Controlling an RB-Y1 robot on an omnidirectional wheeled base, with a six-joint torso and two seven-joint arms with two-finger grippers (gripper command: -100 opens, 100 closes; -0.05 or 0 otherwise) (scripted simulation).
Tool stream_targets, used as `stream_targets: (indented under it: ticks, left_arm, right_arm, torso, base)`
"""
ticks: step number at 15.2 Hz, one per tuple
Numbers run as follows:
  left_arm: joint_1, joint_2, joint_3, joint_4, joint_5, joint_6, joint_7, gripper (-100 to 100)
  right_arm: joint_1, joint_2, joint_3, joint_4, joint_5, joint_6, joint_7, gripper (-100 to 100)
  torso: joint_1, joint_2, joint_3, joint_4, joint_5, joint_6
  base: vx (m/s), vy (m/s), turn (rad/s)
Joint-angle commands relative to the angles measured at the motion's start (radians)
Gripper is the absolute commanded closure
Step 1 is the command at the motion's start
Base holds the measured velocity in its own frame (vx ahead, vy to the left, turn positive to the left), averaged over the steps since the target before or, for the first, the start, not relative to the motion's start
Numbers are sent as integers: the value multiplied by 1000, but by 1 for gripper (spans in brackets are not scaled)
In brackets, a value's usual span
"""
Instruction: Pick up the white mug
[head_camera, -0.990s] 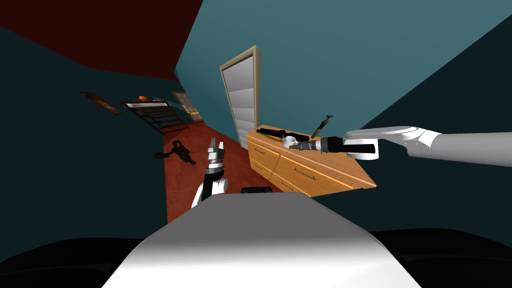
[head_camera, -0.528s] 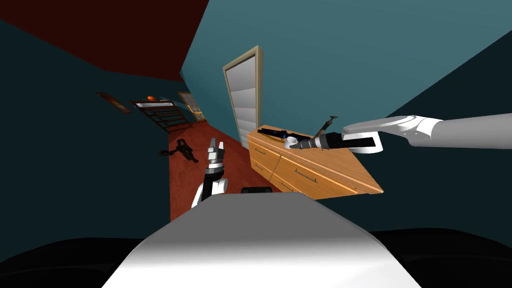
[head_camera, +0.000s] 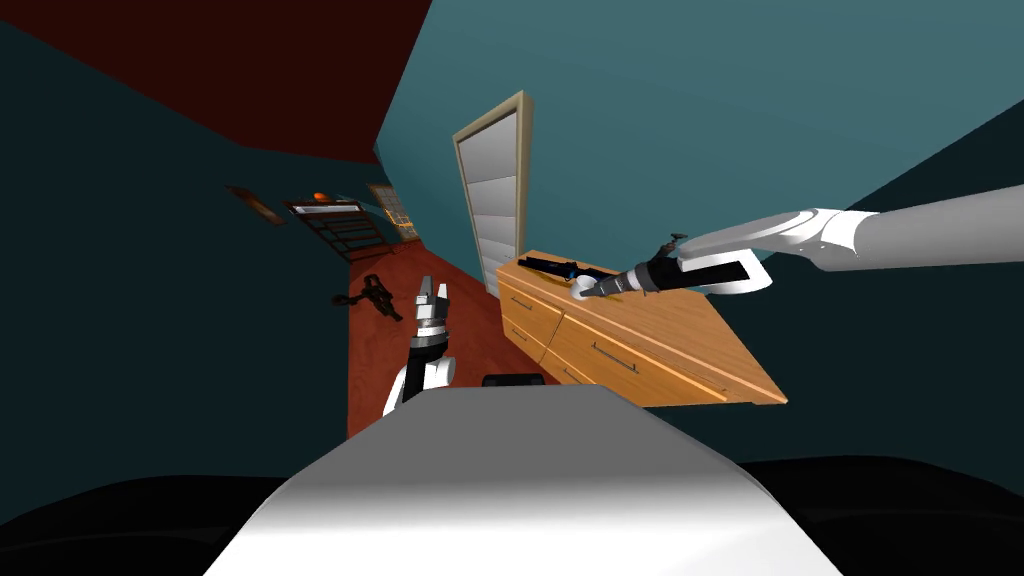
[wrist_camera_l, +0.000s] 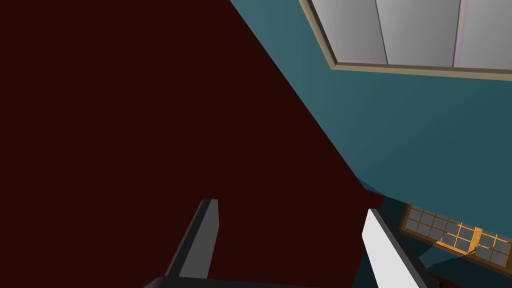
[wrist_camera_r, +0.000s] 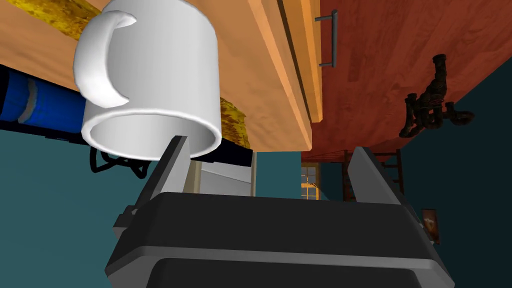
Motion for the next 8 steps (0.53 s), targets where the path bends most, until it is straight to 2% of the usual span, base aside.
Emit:
stream_targets:
  ticks: [1, 5, 6, 8]
  left_arm:
    - [0, 0, 0, 0, 0, 0, 0, 0]
    - [0, 0, 0, 0, 0, 0, 0, 0]
    - [0, 0, 0, 0, 0, 0, 0, 0]
    - [0, 0, 0, 0, 0, 0, 0, 0]
  right_arm:
    - [6, -50, 3, 1, -6, -2, -8, -100]
    - [14, -140, 11, 1, -14, -5, -18, -100]
    - [14, -143, 11, 1, -14, -5, -18, -100]
    - [23, -199, 19, 0, -22, -9, -28, -100]
  torso:
    - [0, 0, 0, 0, 0, 0]
    - [0, -1, -1, 0, 0, 0]
    - [0, -1, -1, 0, 0, 0]
    - [0, 0, 0, 0, 0, 0]
  base:
    - [9, -41, 149]
    - [18, -36, 86]
    - [4, -26, 0]
    - [6, -33, 117]
